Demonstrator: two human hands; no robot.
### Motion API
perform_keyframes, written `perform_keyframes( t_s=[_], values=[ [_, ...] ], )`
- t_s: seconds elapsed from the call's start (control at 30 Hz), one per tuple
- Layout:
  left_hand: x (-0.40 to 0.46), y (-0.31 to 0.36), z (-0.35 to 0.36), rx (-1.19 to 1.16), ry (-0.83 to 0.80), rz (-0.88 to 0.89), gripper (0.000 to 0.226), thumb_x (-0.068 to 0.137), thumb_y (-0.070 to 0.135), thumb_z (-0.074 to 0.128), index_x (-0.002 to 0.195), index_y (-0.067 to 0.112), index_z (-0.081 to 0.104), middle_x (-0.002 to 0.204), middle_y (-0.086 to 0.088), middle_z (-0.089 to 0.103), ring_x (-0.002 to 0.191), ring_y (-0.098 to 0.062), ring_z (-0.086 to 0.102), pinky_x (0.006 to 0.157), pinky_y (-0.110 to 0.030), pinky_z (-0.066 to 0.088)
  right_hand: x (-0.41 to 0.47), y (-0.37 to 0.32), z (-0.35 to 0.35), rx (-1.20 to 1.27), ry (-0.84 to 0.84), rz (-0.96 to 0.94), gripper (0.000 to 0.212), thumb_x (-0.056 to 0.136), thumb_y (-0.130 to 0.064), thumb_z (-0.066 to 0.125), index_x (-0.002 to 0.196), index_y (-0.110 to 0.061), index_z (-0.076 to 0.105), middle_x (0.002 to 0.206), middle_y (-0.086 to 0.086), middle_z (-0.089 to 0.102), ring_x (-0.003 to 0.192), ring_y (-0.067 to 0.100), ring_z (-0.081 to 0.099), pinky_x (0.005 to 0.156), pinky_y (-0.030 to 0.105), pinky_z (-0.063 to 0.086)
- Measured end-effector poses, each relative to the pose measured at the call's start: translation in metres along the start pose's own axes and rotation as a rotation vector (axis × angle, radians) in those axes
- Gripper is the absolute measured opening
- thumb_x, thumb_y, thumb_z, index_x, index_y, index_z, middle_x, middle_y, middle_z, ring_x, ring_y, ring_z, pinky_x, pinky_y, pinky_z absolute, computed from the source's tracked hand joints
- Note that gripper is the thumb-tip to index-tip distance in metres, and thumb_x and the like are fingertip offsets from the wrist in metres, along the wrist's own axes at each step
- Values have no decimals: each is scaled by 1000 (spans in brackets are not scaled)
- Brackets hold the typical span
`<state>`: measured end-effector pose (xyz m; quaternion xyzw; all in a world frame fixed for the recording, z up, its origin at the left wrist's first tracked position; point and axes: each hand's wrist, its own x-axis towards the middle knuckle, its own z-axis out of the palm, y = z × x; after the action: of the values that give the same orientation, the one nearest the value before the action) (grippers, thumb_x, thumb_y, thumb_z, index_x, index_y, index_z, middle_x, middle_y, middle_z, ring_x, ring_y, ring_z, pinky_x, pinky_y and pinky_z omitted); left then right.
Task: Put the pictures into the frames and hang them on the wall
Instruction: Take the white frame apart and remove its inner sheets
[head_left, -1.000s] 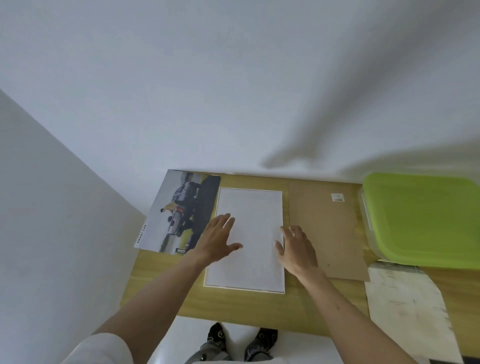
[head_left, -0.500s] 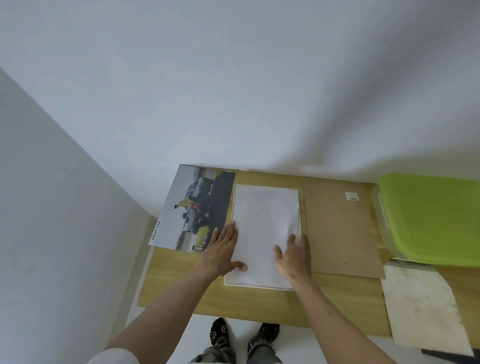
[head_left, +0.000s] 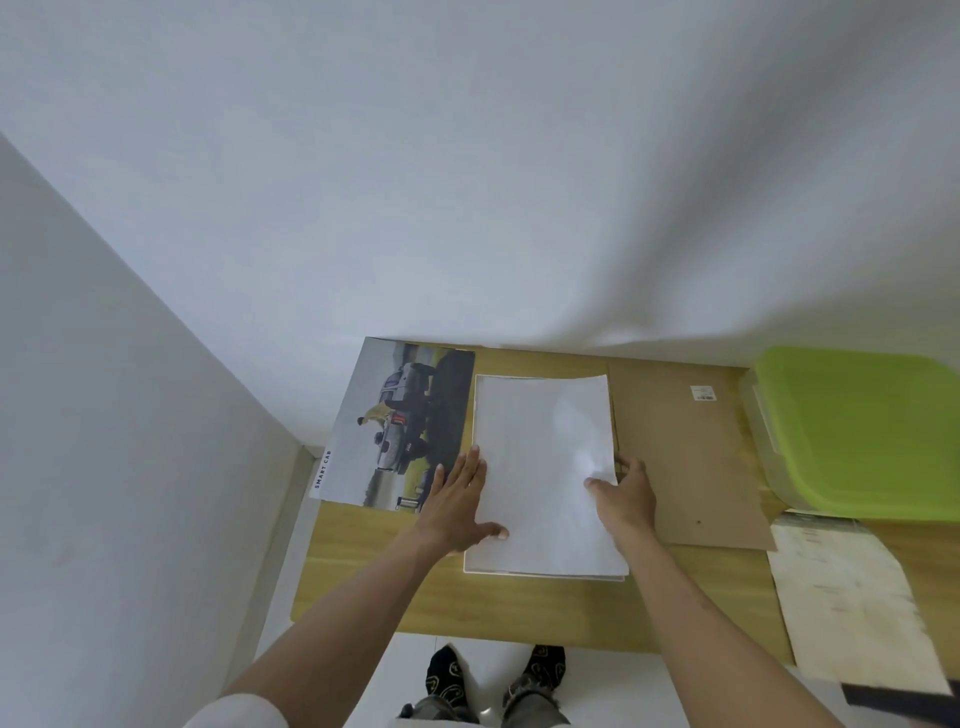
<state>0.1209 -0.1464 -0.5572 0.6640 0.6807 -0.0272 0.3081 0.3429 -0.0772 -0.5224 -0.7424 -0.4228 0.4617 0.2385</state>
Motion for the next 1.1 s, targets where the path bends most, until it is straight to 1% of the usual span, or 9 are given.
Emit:
perform_keyframes(
  t_s=[0.13, 0.23, 0.37, 0.47, 0.53, 0.67, 0.83, 0.97, 1.1],
  values=[
    [-5, -1, -2, -151, 95, -50, 98, 91, 59, 51, 156, 9, -2, 164, -5, -8, 151, -22, -10, 123, -41, -4, 2, 2, -14, 160, -130, 47, 20, 85, -4, 67, 102, -16, 67, 103, 7, 72, 88, 27, 70, 81, 42, 59],
    [-8, 3, -7, -331, 204, -116, 86, 90, 55, 57, 153, 9, 20, 160, -6, 24, 149, -25, 18, 121, -41, 17, 1, 6, -22, 309, -196, 90, 21, 84, 0, 71, 100, -14, 69, 100, 9, 75, 92, 32, 72, 89, 52, 57],
    [-14, 10, -19, -695, 345, -202, 60, 88, 39, 69, 138, 12, 52, 123, 0, 62, 113, -16, 55, 96, -27, 43, -4, 9, -31, 492, -234, 120, 28, 84, 3, 73, 108, -9, 66, 107, 11, 74, 97, 33, 71, 90, 51, 56],
    [-19, 13, -28, -954, 320, -210, 39, 88, 21, 72, 125, 9, 63, 91, 3, 65, 84, -10, 61, 73, -14, 45, -11, 12, -39, 545, -265, 111, 36, 84, 2, 73, 117, -9, 64, 111, 11, 73, 99, 33, 71, 86, 49, 57],
    [-20, 12, -32, -1089, 267, -210, 31, 88, 10, 70, 119, 8, 66, 86, -3, 68, 74, -10, 64, 60, -12, 48, -15, 14, -44, 507, -272, 96, 38, 85, 0, 72, 120, -10, 62, 112, 10, 72, 98, 31, 71, 82, 45, 57],
    [-19, 1, -48, -1185, 163, -167, 25, 86, 3, 69, 109, 12, 72, 96, -15, 73, 82, -25, 70, 74, -38, 60, -15, 18, -61, 444, -254, 65, 55, 83, -7, 75, 134, -9, 53, 121, 6, 69, 102, 24, 69, 82, 36, 55],
    [-21, -2, -74, -1156, 19, -103, 21, 88, -5, 66, 103, 8, 71, 70, 1, 72, 53, -5, 63, 53, -18, 52, -6, 7, -96, 168, -89, -33, 99, 68, -34, 88, 150, -22, 33, 149, 6, 44, 130, 25, 51, 106, 43, 43],
    [-16, -3, -91, -1118, -141, -67, 23, 84, -5, 69, 102, 9, 74, 87, -12, 75, 80, -25, 72, 74, -37, 60, 0, -15, -118, 15, -132, -183, 90, 73, -27, 87, 149, -23, 39, 152, 3, 42, 139, 17, 40, 104, 35, 40],
    [-11, 11, -98, -1101, -221, -51, 27, 84, -4, 70, 110, 4, 72, 102, -19, 73, 89, -29, 71, 80, -38, 60, 1, -23, -134, -67, -305, -175, 53, 76, -24, 85, 124, -23, 62, 118, -2, 69, 103, 17, 68, 83, 33, 53]
  ],
)
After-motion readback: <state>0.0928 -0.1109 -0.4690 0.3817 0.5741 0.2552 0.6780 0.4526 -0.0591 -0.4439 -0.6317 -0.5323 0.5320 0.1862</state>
